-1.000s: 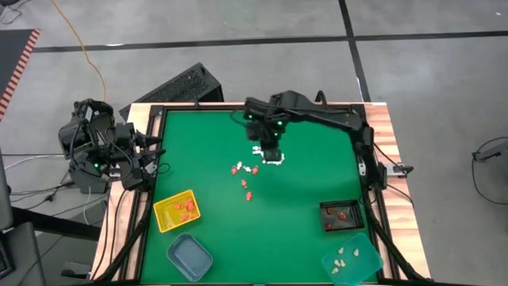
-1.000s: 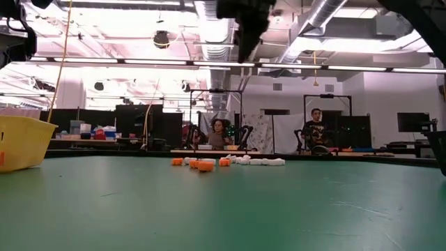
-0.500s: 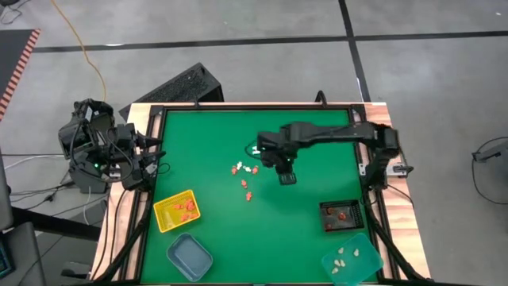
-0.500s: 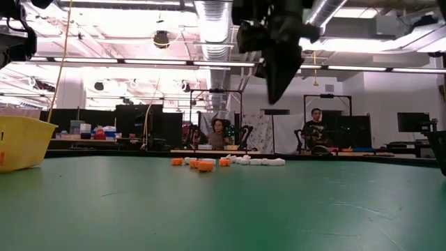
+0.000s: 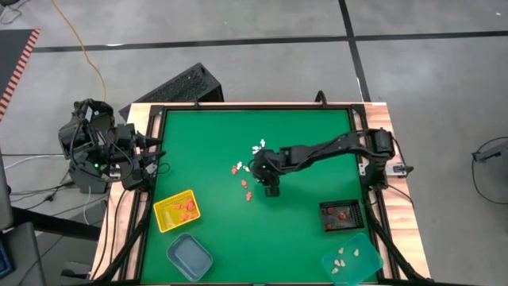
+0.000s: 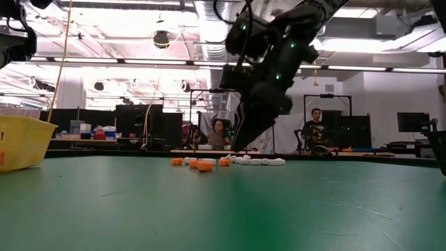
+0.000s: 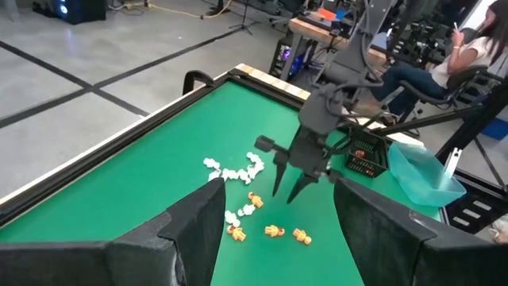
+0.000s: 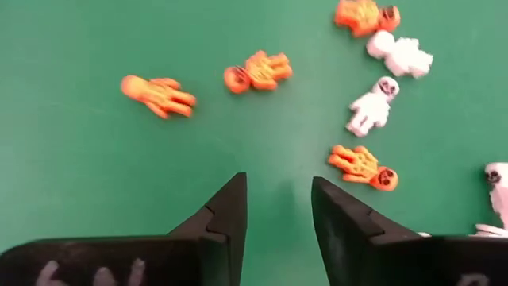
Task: Sort Halloween decoration
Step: Put the orange skeleton model into the yellow bin
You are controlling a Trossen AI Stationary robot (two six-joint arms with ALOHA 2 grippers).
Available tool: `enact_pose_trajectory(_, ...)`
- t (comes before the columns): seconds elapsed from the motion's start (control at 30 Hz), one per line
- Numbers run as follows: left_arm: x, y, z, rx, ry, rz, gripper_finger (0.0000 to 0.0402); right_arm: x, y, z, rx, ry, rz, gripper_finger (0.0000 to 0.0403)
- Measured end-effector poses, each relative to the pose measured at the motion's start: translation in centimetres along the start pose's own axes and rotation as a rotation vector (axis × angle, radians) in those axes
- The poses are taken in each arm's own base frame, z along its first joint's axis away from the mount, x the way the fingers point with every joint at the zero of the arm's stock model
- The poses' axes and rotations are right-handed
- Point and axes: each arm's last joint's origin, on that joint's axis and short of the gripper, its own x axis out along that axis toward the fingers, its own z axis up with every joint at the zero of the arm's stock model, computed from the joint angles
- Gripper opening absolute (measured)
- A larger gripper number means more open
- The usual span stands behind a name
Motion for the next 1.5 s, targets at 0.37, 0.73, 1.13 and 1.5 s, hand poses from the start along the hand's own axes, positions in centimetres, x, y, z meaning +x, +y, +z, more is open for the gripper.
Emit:
enact_pose_trajectory(0.37,0.0,0.1,0.0,0.009,0.001,0.003,0.0226,-0.8,-1.0,0.8,-0.025,-0.044,-0.052,0.0218)
enact_pose_trajectory(0.73,0.0,0.2,0.0,0.009,-0.001,0.007,0.0226,-0.2,-3.4,0.7,0.018,-0.076,-0.102,0.0240)
enact_pose_trajectory(1.13,0.0,0.2,0.0,0.006,-0.001,0.008,0.0226,3.1,-3.2,-0.5,0.028,-0.014,-0.077,0.0240)
enact_pose_trajectory(1.5,0.0,0.2,-0.1,0.000,0.000,0.008,0.0226,3.6,-3.2,-0.9,0.072,0.018,-0.076,0.0204)
